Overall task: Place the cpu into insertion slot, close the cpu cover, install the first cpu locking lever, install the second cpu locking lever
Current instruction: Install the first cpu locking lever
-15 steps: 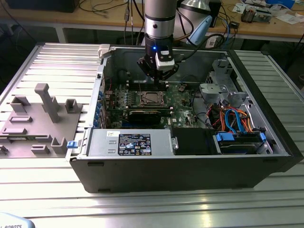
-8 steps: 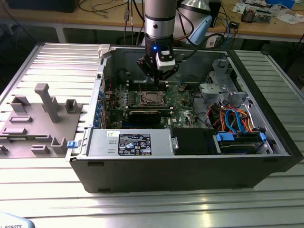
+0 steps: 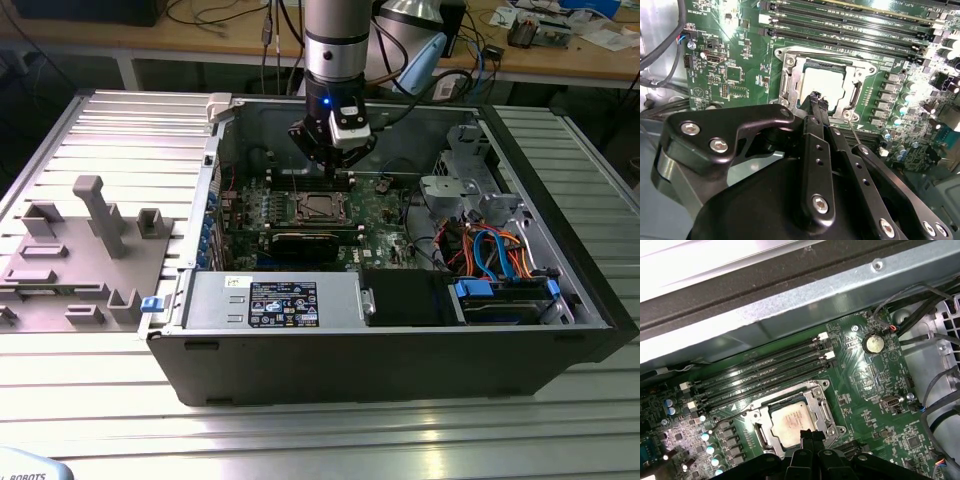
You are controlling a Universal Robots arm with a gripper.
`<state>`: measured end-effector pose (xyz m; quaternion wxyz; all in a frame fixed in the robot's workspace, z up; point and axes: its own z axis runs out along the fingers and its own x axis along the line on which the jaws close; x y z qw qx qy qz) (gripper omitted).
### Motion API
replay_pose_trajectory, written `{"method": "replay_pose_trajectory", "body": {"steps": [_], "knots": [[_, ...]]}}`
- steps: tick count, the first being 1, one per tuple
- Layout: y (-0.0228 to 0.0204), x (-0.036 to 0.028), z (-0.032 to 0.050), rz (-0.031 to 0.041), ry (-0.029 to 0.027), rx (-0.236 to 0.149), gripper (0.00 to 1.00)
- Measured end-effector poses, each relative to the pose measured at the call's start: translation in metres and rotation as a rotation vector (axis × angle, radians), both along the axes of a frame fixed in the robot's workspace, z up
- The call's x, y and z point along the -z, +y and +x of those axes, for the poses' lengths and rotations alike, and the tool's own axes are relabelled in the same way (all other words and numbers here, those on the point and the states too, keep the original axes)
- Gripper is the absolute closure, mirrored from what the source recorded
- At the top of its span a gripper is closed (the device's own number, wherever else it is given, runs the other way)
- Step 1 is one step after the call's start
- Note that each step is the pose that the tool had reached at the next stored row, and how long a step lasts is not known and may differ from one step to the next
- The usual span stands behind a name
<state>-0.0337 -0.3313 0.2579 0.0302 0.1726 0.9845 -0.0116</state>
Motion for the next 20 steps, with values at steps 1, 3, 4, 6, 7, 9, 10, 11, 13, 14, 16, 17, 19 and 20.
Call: {"method": "replay_pose_trajectory", "body": {"steps": [1, 3, 4, 6, 7, 9, 10, 11, 13, 14, 16, 17, 19, 20], "knots": [[0.0, 0.0, 0.0, 0.0, 0.0, -0.002, 0.89], [0.0, 0.0, 0.0, 0.0, 0.0, -0.008, 0.89], [0.0, 0.0, 0.0, 0.0, 0.0001, -0.012, 0.89], [0.0, 0.0, 0.0, 0.0, 0.0, -0.015, 0.89], [0.0, 0.0, 0.0, -0.0001, 0.0001, -0.018, 0.89], [0.0, 0.0, 0.0, 0.0, 0.0, -0.022, 0.89], [0.0, 0.0, 0.0, 0.0, 0.0001, -0.024, 0.89], [0.0, 0.0, 0.0, 0.0, 0.0, -0.027, 0.89], [0.0, 0.0, 0.0, 0.0, 0.0, -0.03, 0.89], [0.0, 0.0, 0.0, 0.0, 0.0, -0.032, 0.89], [0.0, 0.0, 0.0, -0.0001, 0.0, -0.035, 0.89], [0.0, 0.0, 0.0, 0.0, 0.0, -0.037, 0.89], [0.0, 0.0, 0.0, 0.0, 0.0, -0.039, 0.89], [0.0, 0.0, 0.0, 0.0, 0.0, -0.041, 0.89]]}}
